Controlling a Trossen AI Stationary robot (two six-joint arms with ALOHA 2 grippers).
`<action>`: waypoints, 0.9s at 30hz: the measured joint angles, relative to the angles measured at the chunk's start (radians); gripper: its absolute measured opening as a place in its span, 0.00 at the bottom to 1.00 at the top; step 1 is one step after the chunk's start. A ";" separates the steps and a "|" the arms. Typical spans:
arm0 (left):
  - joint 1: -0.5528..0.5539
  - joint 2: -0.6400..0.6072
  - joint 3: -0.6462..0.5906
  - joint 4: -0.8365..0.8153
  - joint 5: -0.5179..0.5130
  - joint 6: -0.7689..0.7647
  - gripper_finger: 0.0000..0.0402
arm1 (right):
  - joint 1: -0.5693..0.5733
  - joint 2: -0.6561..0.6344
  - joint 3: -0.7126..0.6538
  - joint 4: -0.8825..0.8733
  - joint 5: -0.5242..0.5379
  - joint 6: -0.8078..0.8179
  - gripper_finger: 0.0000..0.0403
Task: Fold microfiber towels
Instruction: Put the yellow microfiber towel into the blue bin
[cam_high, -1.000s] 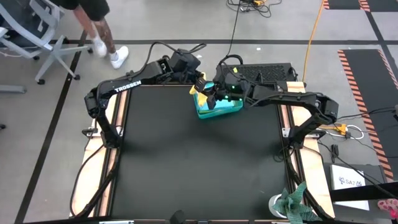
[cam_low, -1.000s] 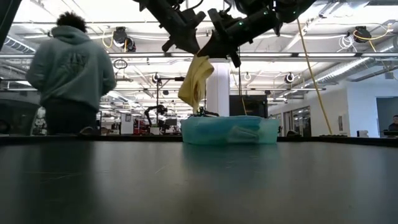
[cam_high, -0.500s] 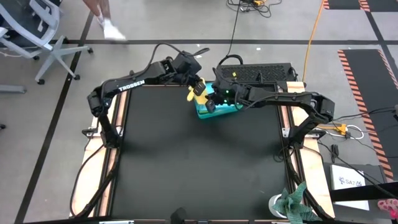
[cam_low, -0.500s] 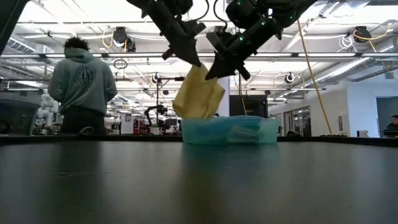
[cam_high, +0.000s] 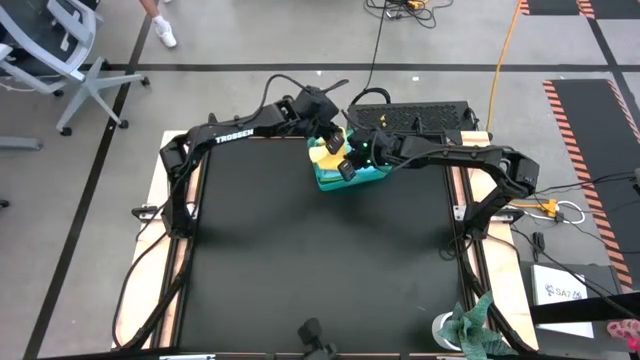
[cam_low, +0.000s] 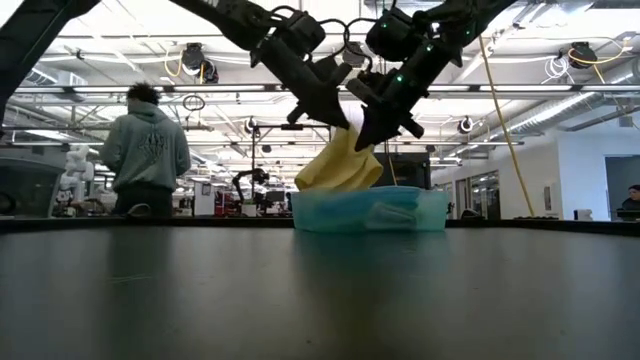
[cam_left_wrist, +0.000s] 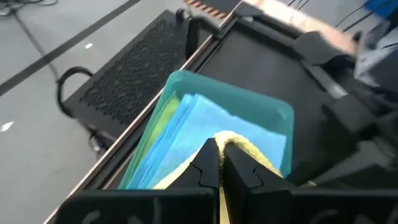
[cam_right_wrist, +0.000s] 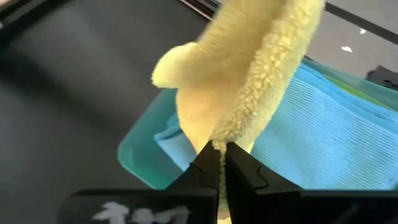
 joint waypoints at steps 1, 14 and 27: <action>0.005 0.000 0.000 0.012 0.018 -0.001 0.00 | -0.005 0.000 0.000 -0.014 0.002 0.000 0.00; 0.026 0.082 -0.001 0.059 0.084 -0.021 0.00 | -0.030 0.000 -0.001 -0.159 -0.010 -0.019 0.00; 0.024 0.167 0.111 0.075 0.047 0.053 0.06 | -0.091 0.001 -0.117 -0.104 -0.057 -0.058 0.06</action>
